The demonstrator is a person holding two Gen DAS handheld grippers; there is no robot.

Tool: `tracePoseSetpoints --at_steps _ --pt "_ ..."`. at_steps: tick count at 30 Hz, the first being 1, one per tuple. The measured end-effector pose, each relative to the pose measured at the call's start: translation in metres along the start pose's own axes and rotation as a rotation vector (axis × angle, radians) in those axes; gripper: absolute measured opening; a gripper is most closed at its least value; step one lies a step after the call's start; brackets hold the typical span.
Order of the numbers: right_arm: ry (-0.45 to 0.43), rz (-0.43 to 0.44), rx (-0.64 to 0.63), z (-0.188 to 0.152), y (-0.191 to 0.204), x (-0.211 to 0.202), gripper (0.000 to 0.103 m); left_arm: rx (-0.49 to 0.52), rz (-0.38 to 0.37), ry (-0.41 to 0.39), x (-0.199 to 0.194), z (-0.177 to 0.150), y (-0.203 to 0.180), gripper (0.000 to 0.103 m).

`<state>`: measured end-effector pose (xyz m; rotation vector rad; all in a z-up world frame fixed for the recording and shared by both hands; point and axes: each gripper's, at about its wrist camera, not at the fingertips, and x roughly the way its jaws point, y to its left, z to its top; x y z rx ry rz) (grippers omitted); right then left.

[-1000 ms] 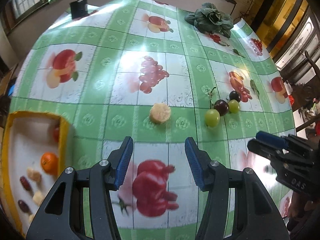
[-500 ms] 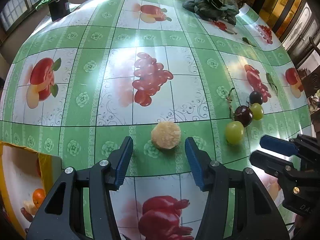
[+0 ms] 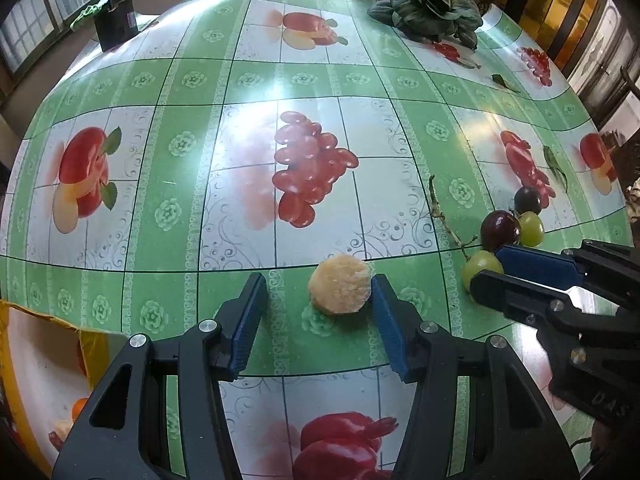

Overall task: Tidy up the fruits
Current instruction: 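Grasp the round cream slice with the left tool while the right tool grasps a stemmed green grape, then lift the slice and grape and carry them over the tray with both tools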

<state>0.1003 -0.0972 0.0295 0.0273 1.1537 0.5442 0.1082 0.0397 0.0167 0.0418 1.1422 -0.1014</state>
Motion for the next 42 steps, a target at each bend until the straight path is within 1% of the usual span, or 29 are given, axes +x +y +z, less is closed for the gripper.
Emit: tracePoseSetpoints --at_steps 1,2,3,6,8,14,18,19,20,21,26,29,37,42 --pt "0.002 -0.001 -0.001 0.0 -0.001 0.0 0.023 0.003 -0.003 -0.006 -0.001 0.0 0.0 0.047" --pt "0.007 0.002 -0.002 0.0 -0.003 0.0 0.023 0.006 -0.004 -0.011 -0.001 0.0 -0.001 0.036" --pt "0.01 0.007 0.0 0.0 -0.004 0.0 0.023 0.007 -0.006 -0.012 -0.002 0.0 -0.002 0.032" --pt "0.011 -0.007 -0.01 -0.001 -0.002 0.0 0.023 0.005 -0.005 -0.008 -0.002 0.0 -0.002 0.032" --pt "0.013 -0.021 -0.01 -0.002 -0.001 -0.001 0.027 0.003 -0.005 -0.004 -0.002 -0.001 -0.003 0.032" --pt "0.027 -0.045 -0.045 -0.006 0.006 0.002 0.03 0.008 -0.012 -0.005 -0.004 -0.007 -0.001 0.033" --pt "0.019 -0.066 -0.079 -0.003 0.01 0.005 0.029 0.003 -0.006 -0.012 -0.003 -0.005 -0.001 0.035" --pt "0.021 -0.074 -0.088 -0.003 0.011 0.005 0.024 0.006 -0.005 -0.017 -0.003 -0.004 -0.001 0.035" --pt "0.022 -0.088 -0.098 -0.003 0.012 0.005 0.024 0.007 -0.005 -0.021 -0.003 -0.004 -0.001 0.034" --pt "0.028 -0.083 -0.098 -0.003 0.011 0.006 0.024 0.007 -0.009 -0.021 -0.003 -0.004 -0.001 0.03" --pt "0.013 -0.037 -0.05 -0.008 0.005 -0.007 0.024 0.003 -0.007 -0.011 -0.006 -0.008 0.0 0.03" --pt "-0.009 -0.028 -0.045 -0.01 0.006 -0.019 0.024 0.003 -0.007 -0.022 -0.018 -0.012 -0.002 0.03" --pt "-0.058 -0.035 -0.003 -0.023 0.005 -0.058 0.024 0.008 -0.02 -0.083 -0.065 -0.022 -0.022 0.03" --pt "-0.092 -0.05 0.011 -0.034 0.01 -0.085 0.024 0.011 -0.044 -0.088 -0.088 -0.031 -0.037 0.03"
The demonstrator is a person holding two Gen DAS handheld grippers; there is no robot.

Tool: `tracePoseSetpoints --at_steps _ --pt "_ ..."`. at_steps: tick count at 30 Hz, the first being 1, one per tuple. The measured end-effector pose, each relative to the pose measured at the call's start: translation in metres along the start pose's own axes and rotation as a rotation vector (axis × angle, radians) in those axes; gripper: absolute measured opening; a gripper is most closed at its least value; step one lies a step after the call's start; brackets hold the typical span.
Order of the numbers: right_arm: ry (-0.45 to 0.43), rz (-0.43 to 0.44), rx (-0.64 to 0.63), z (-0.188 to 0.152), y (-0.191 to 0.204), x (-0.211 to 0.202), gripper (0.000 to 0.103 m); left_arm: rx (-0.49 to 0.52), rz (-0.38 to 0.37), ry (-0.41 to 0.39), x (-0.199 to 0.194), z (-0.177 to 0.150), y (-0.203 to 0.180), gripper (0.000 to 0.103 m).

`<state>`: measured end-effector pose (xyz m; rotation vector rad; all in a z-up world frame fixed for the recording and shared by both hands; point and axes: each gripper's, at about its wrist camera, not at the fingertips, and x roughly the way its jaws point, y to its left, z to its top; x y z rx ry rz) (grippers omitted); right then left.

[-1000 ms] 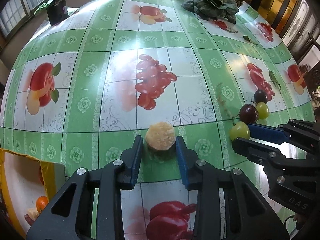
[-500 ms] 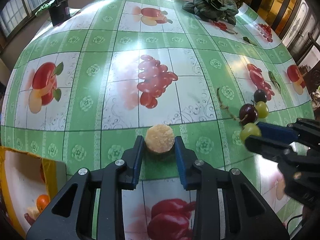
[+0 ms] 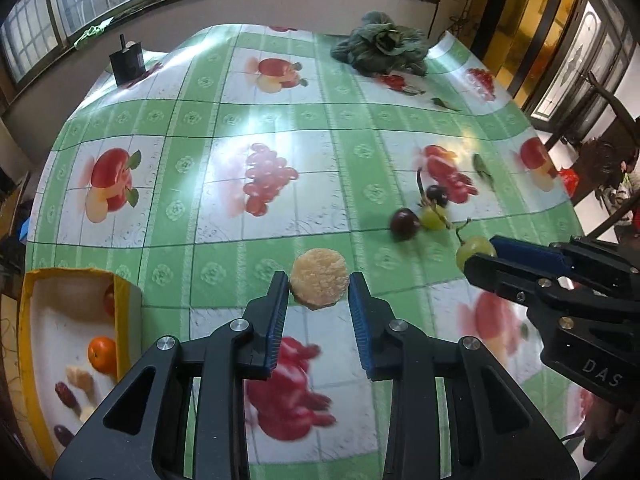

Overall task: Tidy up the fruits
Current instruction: 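Lift the slice and grape and carry them over the tray with both tools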

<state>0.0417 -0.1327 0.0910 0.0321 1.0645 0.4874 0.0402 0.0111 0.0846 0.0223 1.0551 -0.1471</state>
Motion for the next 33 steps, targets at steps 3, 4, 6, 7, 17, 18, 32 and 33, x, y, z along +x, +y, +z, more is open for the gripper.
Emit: tracePoseSetpoints --at_steps 3,4,6,7,17,18,32,33 --pt "-0.033 0.0 0.005 -0.005 0.003 -0.018 0.024 0.008 -0.007 -0.008 -0.012 -0.004 -0.008 0.03" --pt "-0.039 0.005 0.009 -0.007 0.003 -0.022 0.024 0.009 -0.01 -0.012 -0.017 -0.005 -0.011 0.03" --pt "-0.047 0.005 0.013 -0.011 0.005 -0.03 0.024 0.01 -0.015 -0.019 -0.025 -0.008 -0.015 0.03" --pt "-0.049 0.003 0.013 -0.014 0.006 -0.033 0.024 0.011 -0.014 -0.02 -0.027 -0.008 -0.015 0.03" --pt "-0.07 0.034 0.018 -0.026 0.017 -0.051 0.024 -0.032 0.011 -0.031 -0.047 -0.024 0.001 0.03" --pt "-0.069 0.04 0.016 -0.026 0.019 -0.051 0.024 -0.039 0.017 -0.032 -0.048 -0.026 0.005 0.03" --pt "-0.021 0.104 -0.093 -0.017 0.073 -0.029 0.024 -0.196 0.108 -0.026 -0.067 -0.06 0.081 0.03" --pt "-0.015 0.112 -0.105 -0.015 0.08 -0.025 0.024 -0.213 0.118 -0.028 -0.069 -0.062 0.088 0.03"
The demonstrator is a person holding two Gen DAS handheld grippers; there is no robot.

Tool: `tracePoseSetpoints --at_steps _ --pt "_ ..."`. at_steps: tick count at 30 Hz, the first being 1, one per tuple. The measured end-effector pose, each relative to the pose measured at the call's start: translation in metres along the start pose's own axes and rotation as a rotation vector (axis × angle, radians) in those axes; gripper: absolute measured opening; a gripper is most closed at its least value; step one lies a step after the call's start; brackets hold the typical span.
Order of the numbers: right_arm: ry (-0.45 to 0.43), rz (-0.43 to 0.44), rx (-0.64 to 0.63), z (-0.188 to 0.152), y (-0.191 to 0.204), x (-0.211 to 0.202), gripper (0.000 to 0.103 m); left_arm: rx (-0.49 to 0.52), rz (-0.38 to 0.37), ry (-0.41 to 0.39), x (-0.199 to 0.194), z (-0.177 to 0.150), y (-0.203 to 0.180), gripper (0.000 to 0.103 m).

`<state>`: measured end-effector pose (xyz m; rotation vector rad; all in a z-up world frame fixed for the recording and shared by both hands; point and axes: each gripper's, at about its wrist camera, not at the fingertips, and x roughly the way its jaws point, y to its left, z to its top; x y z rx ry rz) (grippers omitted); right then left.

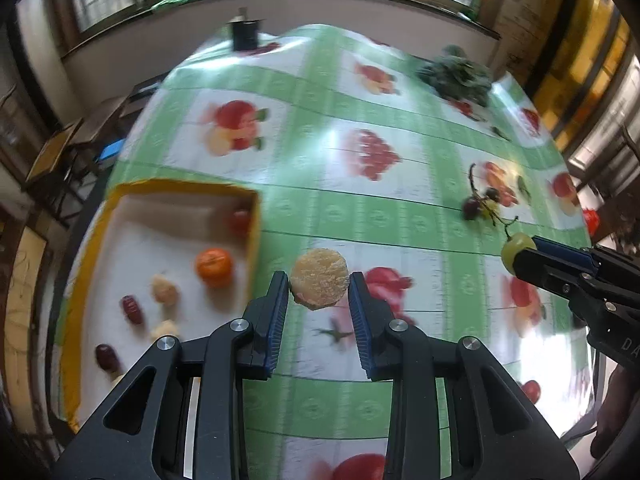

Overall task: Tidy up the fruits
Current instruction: 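Lift the slice and grape and carry them over the tray with both tools, then open the left tool to drop the slice while the right tool releases the grape into the tray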

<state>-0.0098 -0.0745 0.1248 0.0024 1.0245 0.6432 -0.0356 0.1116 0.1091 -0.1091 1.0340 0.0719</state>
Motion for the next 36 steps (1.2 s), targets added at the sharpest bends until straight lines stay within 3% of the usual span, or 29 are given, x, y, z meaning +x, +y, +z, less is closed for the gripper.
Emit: tracePoseSetpoints --at_steps 18,29,36 --pt "0.103 0.139 -0.191 0.037 0.101 0.084 0.024 -0.261 0.176 0.02 -0.004 -0.022 0.137 0.03" --pt "0.174 0.152 -0.281 0.06 0.147 0.152 0.024 -0.324 0.2 0.046 0.031 -0.009 0.181 0.03" --pt "0.203 0.14 -0.299 0.07 0.159 0.188 0.024 -0.32 0.192 0.064 0.052 0.001 0.186 0.03"
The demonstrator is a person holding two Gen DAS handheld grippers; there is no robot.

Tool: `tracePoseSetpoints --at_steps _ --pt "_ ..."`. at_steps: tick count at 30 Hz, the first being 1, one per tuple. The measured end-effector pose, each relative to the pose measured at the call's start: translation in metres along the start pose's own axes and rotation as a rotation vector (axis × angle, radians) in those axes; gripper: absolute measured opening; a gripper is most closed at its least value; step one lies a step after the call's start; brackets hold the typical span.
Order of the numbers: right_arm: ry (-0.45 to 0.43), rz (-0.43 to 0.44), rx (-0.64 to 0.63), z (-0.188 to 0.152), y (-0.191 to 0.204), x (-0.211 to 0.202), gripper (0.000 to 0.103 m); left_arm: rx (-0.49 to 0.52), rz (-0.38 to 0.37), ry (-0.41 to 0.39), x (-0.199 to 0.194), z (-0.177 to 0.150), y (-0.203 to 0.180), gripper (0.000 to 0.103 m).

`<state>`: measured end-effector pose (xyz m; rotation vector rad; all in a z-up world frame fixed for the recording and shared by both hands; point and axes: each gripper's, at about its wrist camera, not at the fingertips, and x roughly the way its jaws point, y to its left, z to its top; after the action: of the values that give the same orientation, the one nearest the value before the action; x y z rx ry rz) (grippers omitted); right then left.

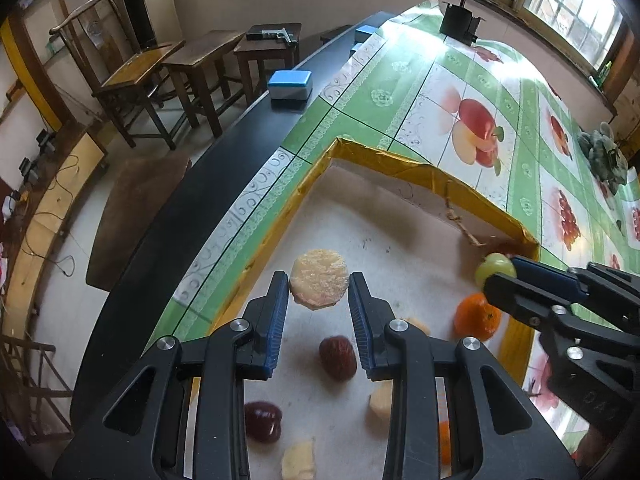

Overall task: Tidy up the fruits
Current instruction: 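Open the left tool to drop the slice while the right tool releases the grape into the tray, then move both open tools back toward the remaining plums and grape on the cloth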

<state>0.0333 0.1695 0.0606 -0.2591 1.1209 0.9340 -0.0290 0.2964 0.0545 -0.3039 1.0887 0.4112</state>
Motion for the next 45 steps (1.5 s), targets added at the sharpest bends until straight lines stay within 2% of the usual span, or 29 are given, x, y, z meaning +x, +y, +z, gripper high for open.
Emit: tracePoseSetpoints --at_steps 8,14,16,17,18,20,25,30,35,45 --pt "0.018 -0.001 0.009 0.009 -0.001 0.027 0.024 0.013 0.002 0.021 0.015 0.007 -0.002 0.03" --pt "0.041 0.041 0.039 0.009 -0.005 0.039 0.025 -0.005 0.014 0.049 0.024 0.007 -0.001 0.031" --pt "0.044 0.048 0.032 0.006 -0.005 0.038 0.025 -0.008 0.017 0.063 0.027 0.006 -0.001 0.034" --pt "0.044 0.047 0.029 0.004 -0.005 0.037 0.026 -0.008 0.02 0.068 0.029 0.006 -0.001 0.044" --pt "0.041 0.049 0.028 0.003 -0.005 0.035 0.026 -0.009 0.02 0.069 0.029 0.005 -0.001 0.055" --pt "0.026 0.054 0.035 0.001 -0.006 0.028 0.027 -0.013 0.017 0.06 0.025 0.003 -0.001 0.058" --pt "-0.014 0.053 0.054 -0.003 -0.007 0.008 0.029 -0.007 0.033 0.059 0.014 -0.002 -0.004 0.058" --pt "-0.075 0.032 0.087 -0.013 -0.015 -0.024 0.029 -0.002 0.053 -0.007 -0.016 -0.008 -0.014 0.058" --pt "-0.112 0.004 0.122 -0.025 -0.022 -0.048 0.032 0.027 0.025 -0.052 -0.041 -0.016 -0.037 0.058" --pt "-0.133 -0.072 0.225 -0.069 -0.059 -0.092 0.034 0.143 -0.052 -0.058 -0.062 -0.033 -0.106 0.058"
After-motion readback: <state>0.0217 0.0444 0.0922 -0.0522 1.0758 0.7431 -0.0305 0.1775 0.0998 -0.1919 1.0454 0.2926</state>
